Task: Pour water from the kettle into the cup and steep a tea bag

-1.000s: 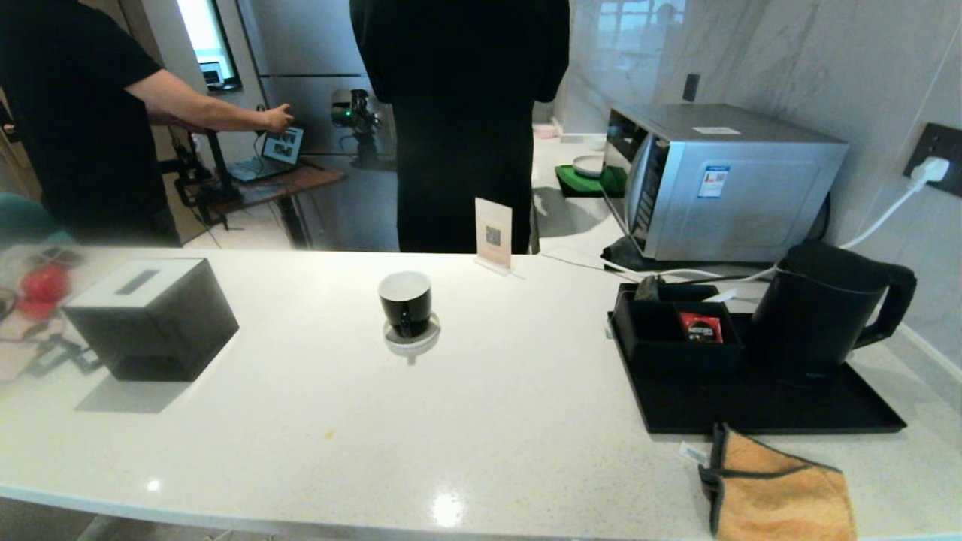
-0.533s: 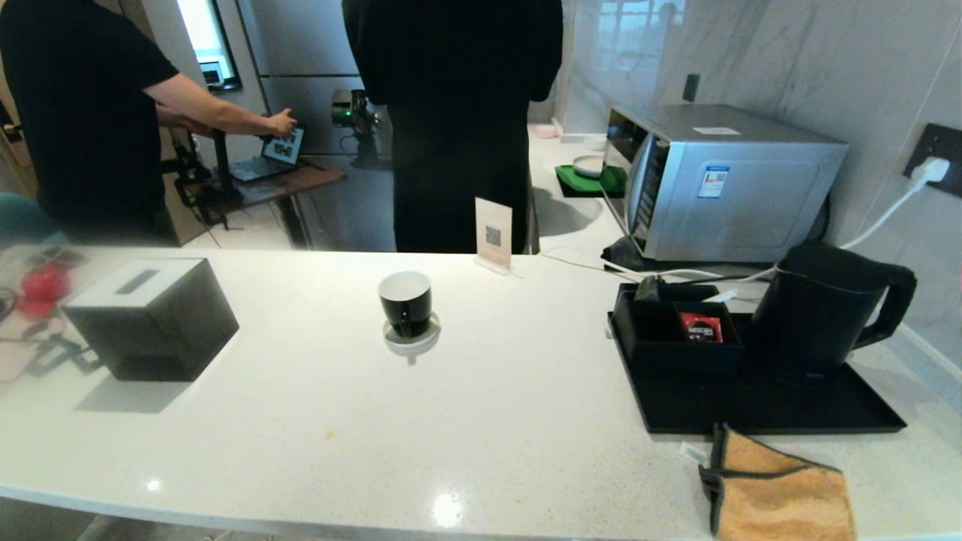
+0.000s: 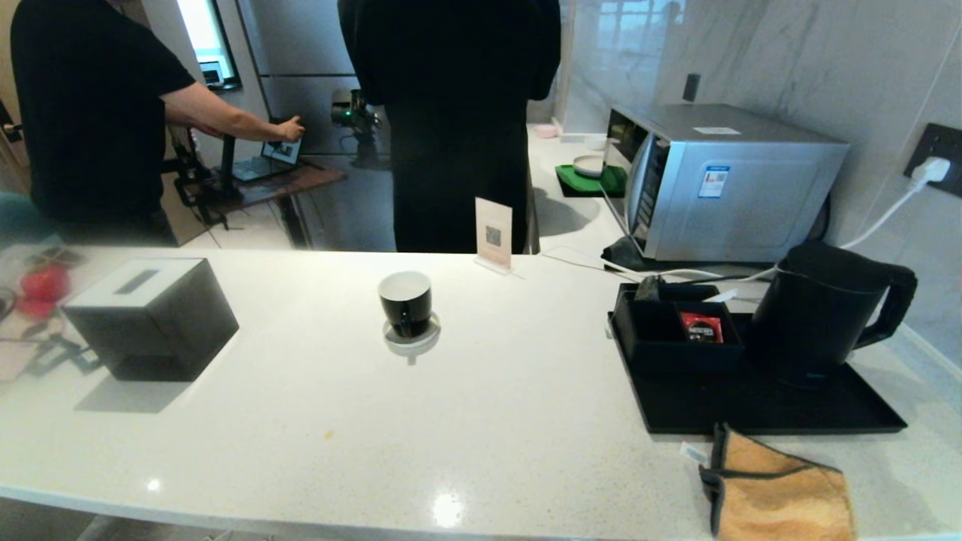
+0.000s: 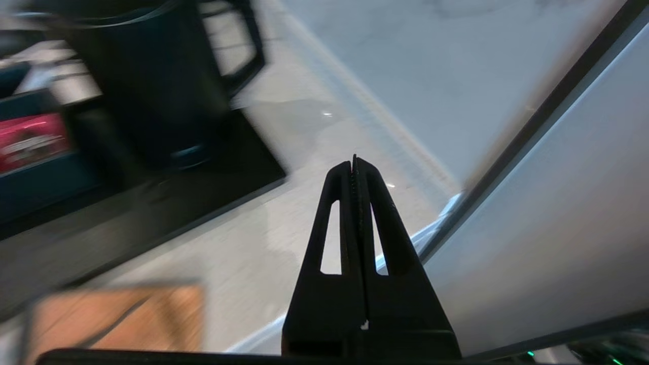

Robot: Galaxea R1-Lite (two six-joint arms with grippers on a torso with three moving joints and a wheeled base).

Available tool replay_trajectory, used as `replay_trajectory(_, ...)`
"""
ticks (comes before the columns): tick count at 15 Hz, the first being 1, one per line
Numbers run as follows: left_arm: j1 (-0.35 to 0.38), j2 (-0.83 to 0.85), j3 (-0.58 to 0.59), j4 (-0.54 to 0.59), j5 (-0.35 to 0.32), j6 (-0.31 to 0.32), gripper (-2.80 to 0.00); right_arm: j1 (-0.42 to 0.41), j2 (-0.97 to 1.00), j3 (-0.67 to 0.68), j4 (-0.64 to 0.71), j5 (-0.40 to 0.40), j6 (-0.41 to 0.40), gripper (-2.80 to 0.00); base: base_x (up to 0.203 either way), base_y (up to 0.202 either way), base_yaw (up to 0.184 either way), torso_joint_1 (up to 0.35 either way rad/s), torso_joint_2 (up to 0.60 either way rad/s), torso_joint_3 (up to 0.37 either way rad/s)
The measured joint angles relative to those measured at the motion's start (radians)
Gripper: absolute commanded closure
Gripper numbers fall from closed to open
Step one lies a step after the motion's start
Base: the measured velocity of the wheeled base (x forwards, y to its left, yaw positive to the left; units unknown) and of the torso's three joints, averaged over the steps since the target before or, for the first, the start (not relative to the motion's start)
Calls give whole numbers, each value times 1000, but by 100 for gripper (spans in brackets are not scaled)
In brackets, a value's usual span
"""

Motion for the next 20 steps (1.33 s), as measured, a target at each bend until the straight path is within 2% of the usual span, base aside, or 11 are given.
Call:
replay_trajectory(5, 0, 0, 0, 0, 0, 0, 0, -39, 255, -2, -245, 16, -9, 0, 0, 0, 0, 0, 0, 0)
replay_trajectory(7, 0, 0, 0, 0, 0, 0, 0, -40, 346, 8, -360, 62, -9, 0, 0, 0, 0, 0, 0, 0)
replay_trajectory(8, 0, 0, 0, 0, 0, 0, 0, -41, 383, 19, -419, 101, -13, -280, 0, 0, 0, 0, 0, 0)
replay_trajectory(14, 0, 0, 0, 0, 0, 0, 0, -41, 607, 54, -708, 213, -24, -280, 0, 0, 0, 0, 0, 0)
replay_trajectory(20, 0, 0, 0, 0, -1, 0, 0, -41, 812, 45, -932, 296, -24, -280, 0, 0, 0, 0, 0, 0)
